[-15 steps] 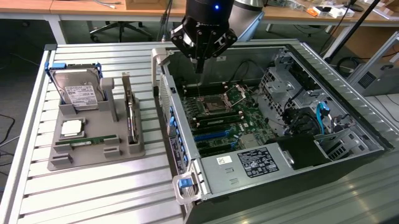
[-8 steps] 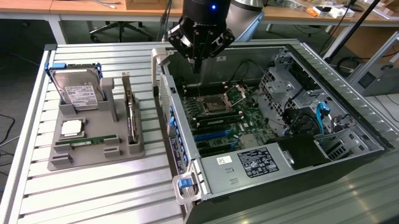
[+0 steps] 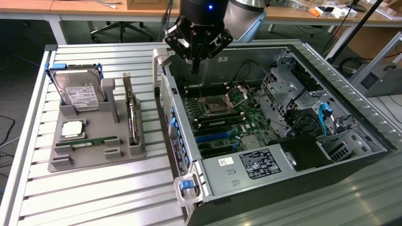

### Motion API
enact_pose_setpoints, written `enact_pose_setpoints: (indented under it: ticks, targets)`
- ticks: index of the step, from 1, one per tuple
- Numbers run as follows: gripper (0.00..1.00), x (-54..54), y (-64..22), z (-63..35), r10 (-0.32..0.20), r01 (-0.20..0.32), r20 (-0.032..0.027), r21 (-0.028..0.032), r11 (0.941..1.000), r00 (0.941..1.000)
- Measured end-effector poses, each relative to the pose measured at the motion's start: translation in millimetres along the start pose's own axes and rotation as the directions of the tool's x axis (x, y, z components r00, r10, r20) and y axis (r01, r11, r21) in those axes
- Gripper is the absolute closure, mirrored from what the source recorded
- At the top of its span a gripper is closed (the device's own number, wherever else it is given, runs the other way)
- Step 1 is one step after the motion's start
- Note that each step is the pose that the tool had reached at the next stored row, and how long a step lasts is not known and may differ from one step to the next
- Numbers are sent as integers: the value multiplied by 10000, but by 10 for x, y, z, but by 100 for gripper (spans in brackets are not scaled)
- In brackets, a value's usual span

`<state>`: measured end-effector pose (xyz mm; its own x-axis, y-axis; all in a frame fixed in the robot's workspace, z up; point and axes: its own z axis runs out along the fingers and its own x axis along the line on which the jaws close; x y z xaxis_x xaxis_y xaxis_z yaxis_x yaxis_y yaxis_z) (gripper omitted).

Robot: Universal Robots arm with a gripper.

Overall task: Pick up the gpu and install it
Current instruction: 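Reach for the gpu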

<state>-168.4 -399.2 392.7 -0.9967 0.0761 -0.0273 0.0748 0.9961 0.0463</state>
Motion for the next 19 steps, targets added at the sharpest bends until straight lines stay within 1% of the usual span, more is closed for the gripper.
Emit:
enact_pose_setpoints:
  ticks: [5, 12, 19]
  targets:
    - [89, 35, -3, -1, -1, 1, -1, 0, 10000, 10000]
    - [89, 134, -19, -4, -1, 1, 0, 0, 10000, 10000]
    - [89, 155, -23, -5, 0, 0, 0, 1, 10000, 10000]
